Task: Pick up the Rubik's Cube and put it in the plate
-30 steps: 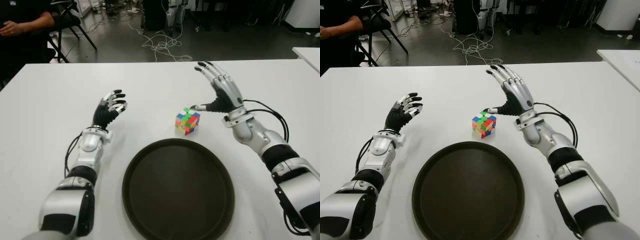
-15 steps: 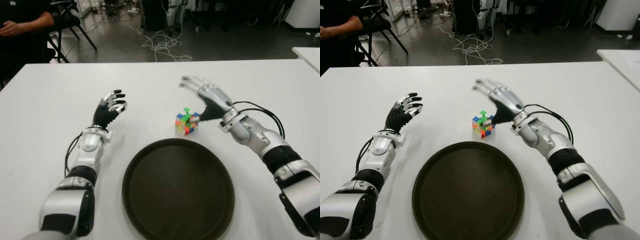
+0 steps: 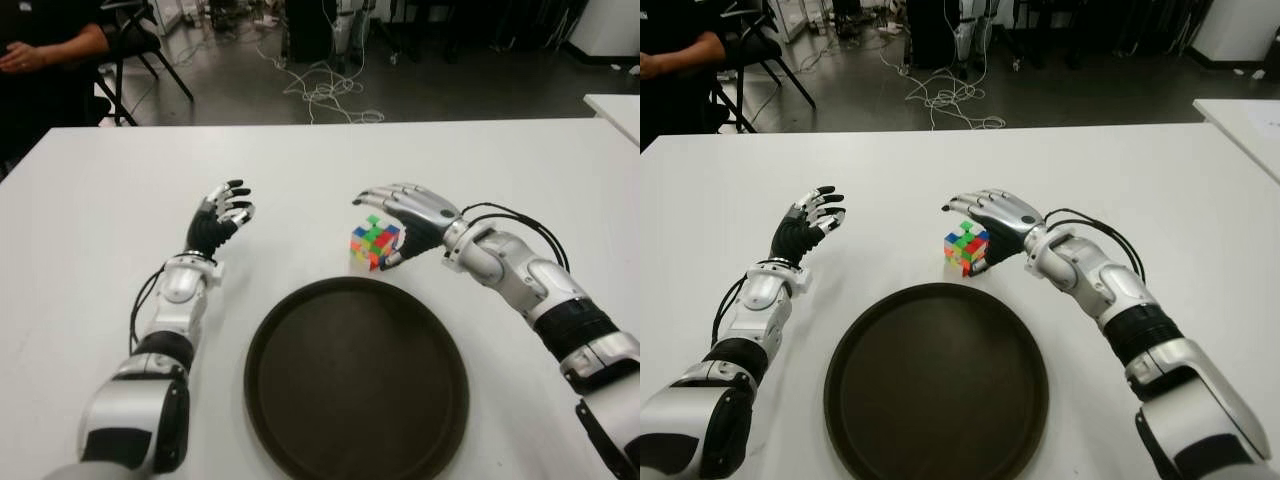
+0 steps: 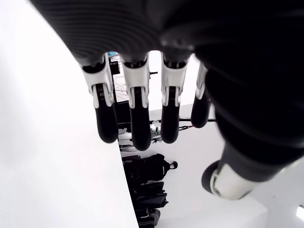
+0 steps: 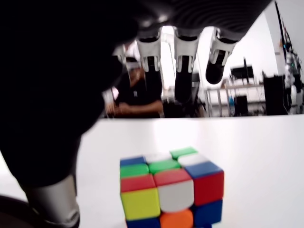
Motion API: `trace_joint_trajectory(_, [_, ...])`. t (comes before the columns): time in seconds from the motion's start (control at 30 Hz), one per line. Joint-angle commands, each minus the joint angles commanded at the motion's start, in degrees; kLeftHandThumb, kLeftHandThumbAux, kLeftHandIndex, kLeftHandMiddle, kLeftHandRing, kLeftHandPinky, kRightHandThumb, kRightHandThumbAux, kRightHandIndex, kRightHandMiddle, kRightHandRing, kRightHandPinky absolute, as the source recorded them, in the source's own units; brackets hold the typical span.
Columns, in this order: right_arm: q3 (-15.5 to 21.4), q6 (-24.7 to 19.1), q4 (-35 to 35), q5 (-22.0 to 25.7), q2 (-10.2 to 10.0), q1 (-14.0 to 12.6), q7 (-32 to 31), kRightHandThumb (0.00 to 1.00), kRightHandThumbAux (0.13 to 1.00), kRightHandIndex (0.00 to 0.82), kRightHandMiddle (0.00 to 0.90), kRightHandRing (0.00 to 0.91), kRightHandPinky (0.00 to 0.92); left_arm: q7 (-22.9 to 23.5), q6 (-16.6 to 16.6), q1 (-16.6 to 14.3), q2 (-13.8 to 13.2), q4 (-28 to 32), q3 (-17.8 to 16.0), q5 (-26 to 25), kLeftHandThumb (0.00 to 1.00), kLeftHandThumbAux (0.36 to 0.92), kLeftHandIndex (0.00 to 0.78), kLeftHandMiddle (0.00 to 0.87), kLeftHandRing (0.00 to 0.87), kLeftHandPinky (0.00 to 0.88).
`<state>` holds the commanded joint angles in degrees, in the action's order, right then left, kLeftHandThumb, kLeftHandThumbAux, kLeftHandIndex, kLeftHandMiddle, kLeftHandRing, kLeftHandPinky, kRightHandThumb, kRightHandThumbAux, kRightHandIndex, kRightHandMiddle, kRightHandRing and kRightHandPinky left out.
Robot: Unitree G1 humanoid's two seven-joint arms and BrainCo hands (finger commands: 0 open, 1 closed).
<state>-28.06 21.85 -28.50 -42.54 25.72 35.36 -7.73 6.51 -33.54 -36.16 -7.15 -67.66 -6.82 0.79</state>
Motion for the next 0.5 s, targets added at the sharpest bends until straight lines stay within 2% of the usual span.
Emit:
trace_joint_trajectory(0.23, [0.3, -2.9, 3.8, -0.4, 0.3, -1.1, -2.6, 0.000, 0.786, 0.116, 0.141, 0.137, 0.113, 0.1, -0.3, 0.1, 0.0, 0.0, -0.1, -0.1, 0.151, 0.737, 0.202, 0.239, 0.254, 0.277])
trace_joint_trajectory(0.5, [0.2, -4.3, 4.9, -0.4, 0.3, -1.7, -3.5, 0.000, 0.773, 0.120, 0.142, 0.143, 0.123, 0.4, -0.3, 0.2, -0.1, 0.1, -0.1, -0.1, 0.129, 0.738, 0.199, 0.233, 0.252, 0.280])
